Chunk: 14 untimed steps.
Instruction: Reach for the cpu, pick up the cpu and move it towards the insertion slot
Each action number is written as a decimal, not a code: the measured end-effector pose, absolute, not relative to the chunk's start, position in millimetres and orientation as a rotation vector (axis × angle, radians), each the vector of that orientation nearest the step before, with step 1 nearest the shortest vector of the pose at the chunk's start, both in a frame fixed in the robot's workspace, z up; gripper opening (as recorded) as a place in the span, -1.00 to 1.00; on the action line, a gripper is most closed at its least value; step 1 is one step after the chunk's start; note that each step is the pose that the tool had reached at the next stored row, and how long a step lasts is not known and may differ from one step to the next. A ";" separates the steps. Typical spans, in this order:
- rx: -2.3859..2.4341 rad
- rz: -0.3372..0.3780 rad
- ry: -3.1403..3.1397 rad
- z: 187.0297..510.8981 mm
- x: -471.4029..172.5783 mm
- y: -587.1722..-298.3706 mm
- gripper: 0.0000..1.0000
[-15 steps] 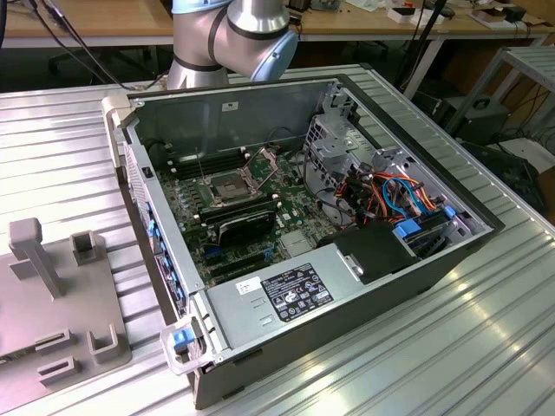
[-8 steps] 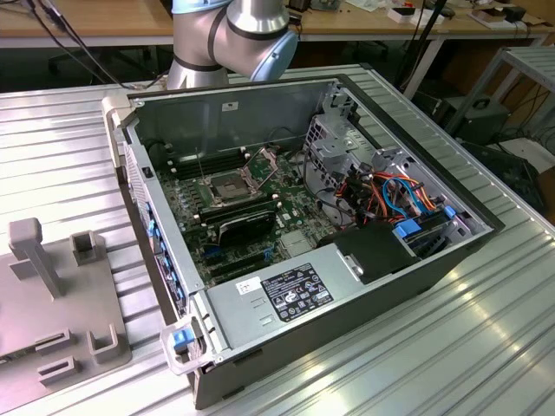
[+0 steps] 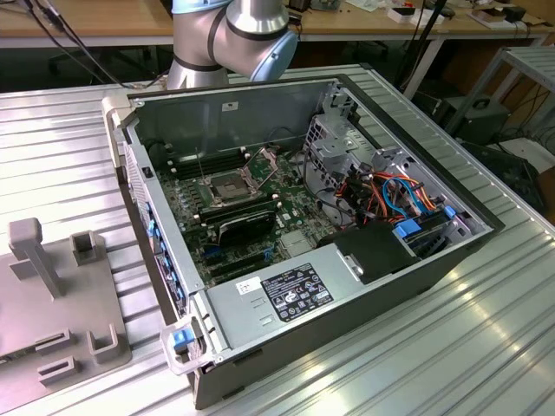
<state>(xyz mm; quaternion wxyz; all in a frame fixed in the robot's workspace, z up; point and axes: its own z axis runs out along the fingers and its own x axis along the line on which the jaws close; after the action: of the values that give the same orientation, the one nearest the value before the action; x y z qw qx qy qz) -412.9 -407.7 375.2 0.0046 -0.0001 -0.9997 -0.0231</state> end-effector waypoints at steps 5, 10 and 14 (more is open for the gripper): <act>0.000 -0.072 -3.131 374.9 -416.8 -407.7 -0.79; 0.000 -0.072 -3.131 374.5 -422.3 -408.3 -0.79; 0.000 -0.072 -3.131 373.7 -425.2 -412.6 -0.79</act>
<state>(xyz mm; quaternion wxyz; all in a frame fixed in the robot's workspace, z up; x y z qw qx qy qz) -425.2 -412.6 373.7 0.0047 -0.0001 -0.9997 -0.0231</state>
